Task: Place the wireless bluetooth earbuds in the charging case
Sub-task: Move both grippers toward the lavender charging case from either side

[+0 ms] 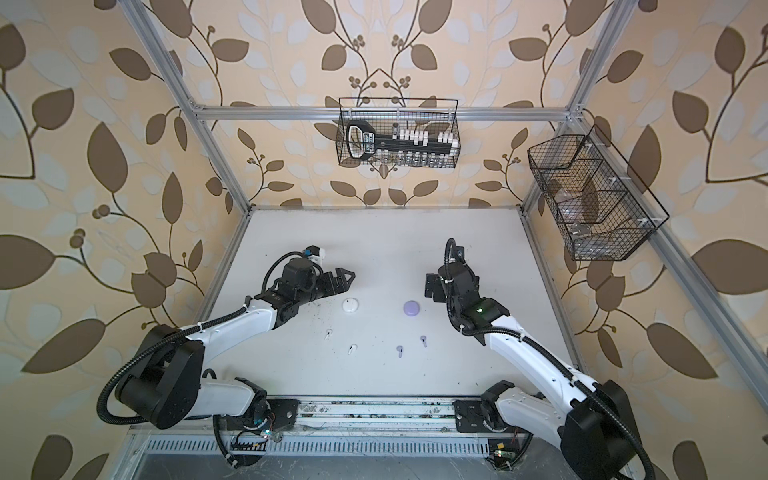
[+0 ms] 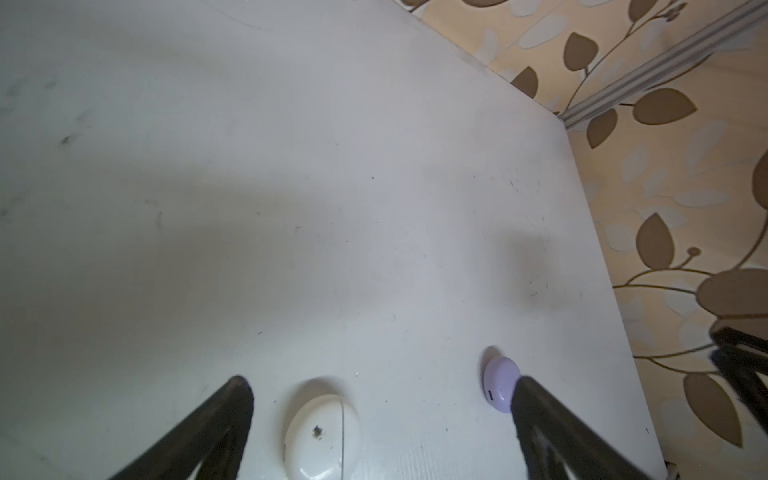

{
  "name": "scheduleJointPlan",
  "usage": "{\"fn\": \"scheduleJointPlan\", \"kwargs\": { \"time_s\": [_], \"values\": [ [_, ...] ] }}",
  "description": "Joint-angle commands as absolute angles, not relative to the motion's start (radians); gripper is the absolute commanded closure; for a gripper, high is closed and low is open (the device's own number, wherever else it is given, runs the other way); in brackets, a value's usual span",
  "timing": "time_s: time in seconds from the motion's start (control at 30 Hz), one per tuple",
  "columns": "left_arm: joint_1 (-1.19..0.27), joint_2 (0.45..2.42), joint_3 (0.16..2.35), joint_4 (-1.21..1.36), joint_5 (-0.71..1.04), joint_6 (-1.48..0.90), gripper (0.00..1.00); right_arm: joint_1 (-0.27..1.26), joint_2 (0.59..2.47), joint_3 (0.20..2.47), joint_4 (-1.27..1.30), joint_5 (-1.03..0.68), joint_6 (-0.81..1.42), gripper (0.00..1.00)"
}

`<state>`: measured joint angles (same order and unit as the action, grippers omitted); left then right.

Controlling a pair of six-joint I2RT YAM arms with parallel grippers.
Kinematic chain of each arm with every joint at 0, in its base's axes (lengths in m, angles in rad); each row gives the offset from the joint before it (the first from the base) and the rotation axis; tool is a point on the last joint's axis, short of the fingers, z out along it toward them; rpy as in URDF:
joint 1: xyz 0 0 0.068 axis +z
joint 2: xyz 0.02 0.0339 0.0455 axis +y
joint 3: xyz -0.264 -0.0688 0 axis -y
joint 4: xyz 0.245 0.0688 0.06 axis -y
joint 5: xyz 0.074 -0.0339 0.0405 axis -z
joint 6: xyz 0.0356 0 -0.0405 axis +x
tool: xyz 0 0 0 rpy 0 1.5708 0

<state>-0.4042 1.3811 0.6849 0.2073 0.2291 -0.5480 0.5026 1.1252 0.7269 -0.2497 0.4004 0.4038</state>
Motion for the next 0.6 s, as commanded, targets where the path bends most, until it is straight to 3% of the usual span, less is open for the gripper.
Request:
{"fn": "scheduleJointPlan", "kwargs": {
  "time_s": [0.0,0.2,0.57],
  "values": [
    [-0.419,1.41,0.742,0.217,0.343,-0.477,0.05,0.536,1.19,0.695,-0.194,0.344,0.416,0.02],
    [-0.469,1.465,0.766,0.229,0.448,-0.417,0.13,0.583,1.327,0.696,-0.117,0.271,0.42,0.06],
    [-0.501,1.503,0.779,0.243,0.485,-0.394,0.18,0.628,1.535,0.728,-0.048,0.271,0.466,0.14]
  ]
}}
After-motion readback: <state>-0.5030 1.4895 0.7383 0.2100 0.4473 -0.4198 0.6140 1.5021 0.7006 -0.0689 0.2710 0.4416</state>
